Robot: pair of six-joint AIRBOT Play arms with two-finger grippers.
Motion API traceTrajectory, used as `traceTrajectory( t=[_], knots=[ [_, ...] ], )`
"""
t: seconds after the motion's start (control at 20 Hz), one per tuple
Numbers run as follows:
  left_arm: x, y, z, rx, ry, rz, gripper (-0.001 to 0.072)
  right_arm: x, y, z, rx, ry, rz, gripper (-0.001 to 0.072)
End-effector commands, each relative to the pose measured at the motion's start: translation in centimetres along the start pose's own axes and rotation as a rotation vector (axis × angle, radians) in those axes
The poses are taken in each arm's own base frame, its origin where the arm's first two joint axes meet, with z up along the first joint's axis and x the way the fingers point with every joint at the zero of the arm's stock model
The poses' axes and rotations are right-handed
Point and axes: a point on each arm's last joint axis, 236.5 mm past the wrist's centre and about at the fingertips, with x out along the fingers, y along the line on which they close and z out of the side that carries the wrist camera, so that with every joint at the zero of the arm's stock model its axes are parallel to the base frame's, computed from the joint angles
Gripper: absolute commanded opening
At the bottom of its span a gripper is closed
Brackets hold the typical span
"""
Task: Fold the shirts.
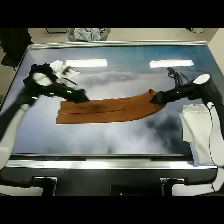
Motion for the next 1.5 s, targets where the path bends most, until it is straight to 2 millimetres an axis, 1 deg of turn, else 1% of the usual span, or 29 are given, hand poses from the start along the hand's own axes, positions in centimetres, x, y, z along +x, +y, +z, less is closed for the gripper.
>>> traceTrajectory(
  t=[0.0, 0.05, 0.15, 0.3, 0.4, 0.5, 0.55, 0.6, 0.65, 0.7, 0.75, 0.8, 0.85, 0.9, 0.95, 1.0, 1.05, 1.1, 1.2, 1.25, 1.3, 1.35, 1.4, 1.45],
  knots=[
    [8.4, -6.6, -2.6, -0.016, 0.062, -0.130, 0.0034, -3.3, 3.9, -0.2, -0.079, 0.001, -0.094, 0.0040],
    [10.0, -7.9, -3.0, -0.033, 0.063, -0.160, 0.0034, -4.4, 5.0, -0.3, -0.095, -0.010, -0.108, 0.0040],
    [12.5, -9.5, -3.5, -0.065, 0.052, -0.192, 0.0034, -7.0, 7.1, -0.4, -0.108, -0.050, -0.129, 0.0040],
    [15.0, -11.6, -3.8, -0.147, 0.070, -0.275, 0.0034, -10.2, 10.0, -1.1, -0.122, -0.099, -0.154, 0.0040],
    [16.5, -13.8, -4.2, -0.207, 0.094, -0.348, 0.0034, -11.6, 11.4, -1.8, -0.127, -0.114, -0.157, 0.0041],
    [18.1, -15.9, -5.2, -0.255, 0.116, -0.401, 0.0034, -12.5, 12.2, -1.6, -0.123, -0.150, -0.168, 0.0041],
    [18.9, -16.6, -5.5, -0.274, 0.114, -0.413, 0.0034, -12.5, 12.1, -1.5, -0.121, -0.155, -0.170, 0.0041],
    [19.4, -17.0, -5.6, -0.276, 0.105, -0.420, 0.0034, -12.3, 11.9, -1.5, -0.110, -0.151, -0.170, 0.0041],
    [19.4, -16.8, -5.5, -0.262, 0.100, -0.422, 0.0033, -12.0, 11.6, -1.3, -0.095, -0.147, -0.166, 0.0041],
    [18.7, -16.5, -5.0, -0.235, 0.093, -0.429, 0.0032, -11.6, 11.4, -1.0, -0.088, -0.147, -0.158, 0.0040],
    [17.4, -15.7, -4.1, -0.192, 0.079, -0.420, 0.0031, -11.1, 11.2, -0.5, -0.078, -0.153, -0.141, 0.0040],
    [15.6, -13.9, -2.7, -0.133, 0.045, -0.364, 0.0030, -10.5, 11.2, 0.1, -0.072, -0.164, -0.112, 0.0040],
    [13.3, -11.9, -1.0, -0.085, 0.003, -0.290, 0.0030, -9.8, 11.5, 0.8, -0.068, -0.176, -0.073, 0.0040],
    [10.0, -9.5, 1.1, -0.031, -0.054, -0.208, 0.0030, -9.0, 12.1, 1.5, -0.069, -0.184, -0.027, 0.0040],
    [6.3, -7.4, 3.2, 0.016, -0.119, -0.134, 0.0031, -7.9, 12.7, 2.1, -0.079, -0.187, 0.000, 0.0040],
    [2.2, -5.3, 5.2, 0.041, -0.191, -0.069, 0.0031, -6.4, 13.6, 2.5, -0.098, -0.180, 0.024, 0.0040],
    [-2.4, -3.4, 7.1, 0.050, -0.272, -0.014, 0.0031, -4.7, 14.6, 2.9, -0.114, -0.171, 0.045, 0.0040],
    [-6.9, -1.9, 8.5, 0.045, -0.350, 0.022, 0.0031, -2.5, 15.9, 3.3, -0.131, -0.158, 0.072, 0.0040],
    [-14.8, 0.2, 9.8, 0.019, -0.480, 0.065, 0.0032, 2.2, 18.3, 4.0, -0.142, -0.146, 0.125, 0.0040],
    [-18.0, 0.9, 9.9, 0.009, -0.532, 0.085, 0.0032, 4.5, 19.7, 4.4, -0.131, -0.147, 0.164, 0.0040],
    [-20.8, 1.3, 9.8, 0.003, -0.576, 0.101, 0.0032, 7.0, 20.8, 4.8, -0.108, -0.155, 0.206, 0.0041],
    [-23.1, 1.3, 9.6, 0.003, -0.615, 0.115, 0.0032, 9.6, 22.1, 5.1, -0.073, -0.158, 0.255, 0.0041],
    [-24.9, 1.1, 9.4, 0.008, -0.647, 0.125, 0.0032, 11.8, 23.2, 5.2, -0.039, -0.160, 0.300, 0.0042],
    [-26.0, 0.6, 9.1, 0.018, -0.667, 0.129, 0.0033, 14.2, 24.3, 5.0, 0.004, -0.154, 0.346, 0.0045]
  ],
)
